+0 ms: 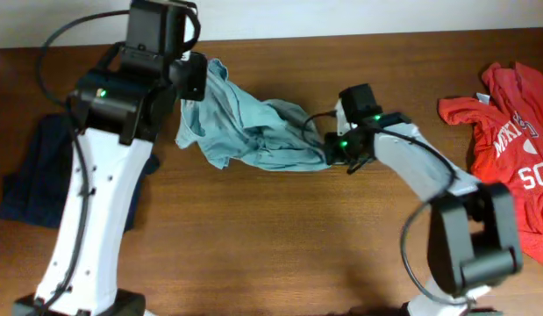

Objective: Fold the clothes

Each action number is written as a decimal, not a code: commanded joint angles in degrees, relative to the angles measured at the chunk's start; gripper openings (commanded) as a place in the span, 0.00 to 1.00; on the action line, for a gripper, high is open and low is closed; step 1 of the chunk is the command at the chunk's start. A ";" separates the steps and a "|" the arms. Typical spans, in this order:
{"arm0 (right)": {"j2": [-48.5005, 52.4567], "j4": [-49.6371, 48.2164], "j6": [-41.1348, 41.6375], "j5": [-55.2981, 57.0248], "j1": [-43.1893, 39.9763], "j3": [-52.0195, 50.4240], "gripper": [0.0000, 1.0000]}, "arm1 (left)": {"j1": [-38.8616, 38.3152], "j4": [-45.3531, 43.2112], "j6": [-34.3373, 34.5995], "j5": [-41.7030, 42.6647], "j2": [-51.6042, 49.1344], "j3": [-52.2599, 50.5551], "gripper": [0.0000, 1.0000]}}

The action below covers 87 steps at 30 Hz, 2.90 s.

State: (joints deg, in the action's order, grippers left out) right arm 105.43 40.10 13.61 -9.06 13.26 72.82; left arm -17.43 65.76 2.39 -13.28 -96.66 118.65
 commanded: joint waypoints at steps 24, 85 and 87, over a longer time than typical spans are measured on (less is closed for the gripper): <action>-39.17 14.62 0.39 27.71 -1.77 9.20 0.04 | 0.37 -0.35 -4.90 -7.04 13.79 10.08 0.01; -13.11 24.26 5.95 8.44 -15.28 7.48 0.99 | -3.89 -13.64 17.73 17.31 -13.25 -53.83 0.17; -13.11 24.24 5.95 8.46 -15.28 7.48 0.99 | -3.89 -12.26 17.73 17.33 -13.07 -52.63 0.01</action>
State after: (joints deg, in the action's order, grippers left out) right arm 92.12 64.31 19.44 -1.39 -1.74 80.44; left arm -21.34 53.06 18.70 4.69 -109.27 66.57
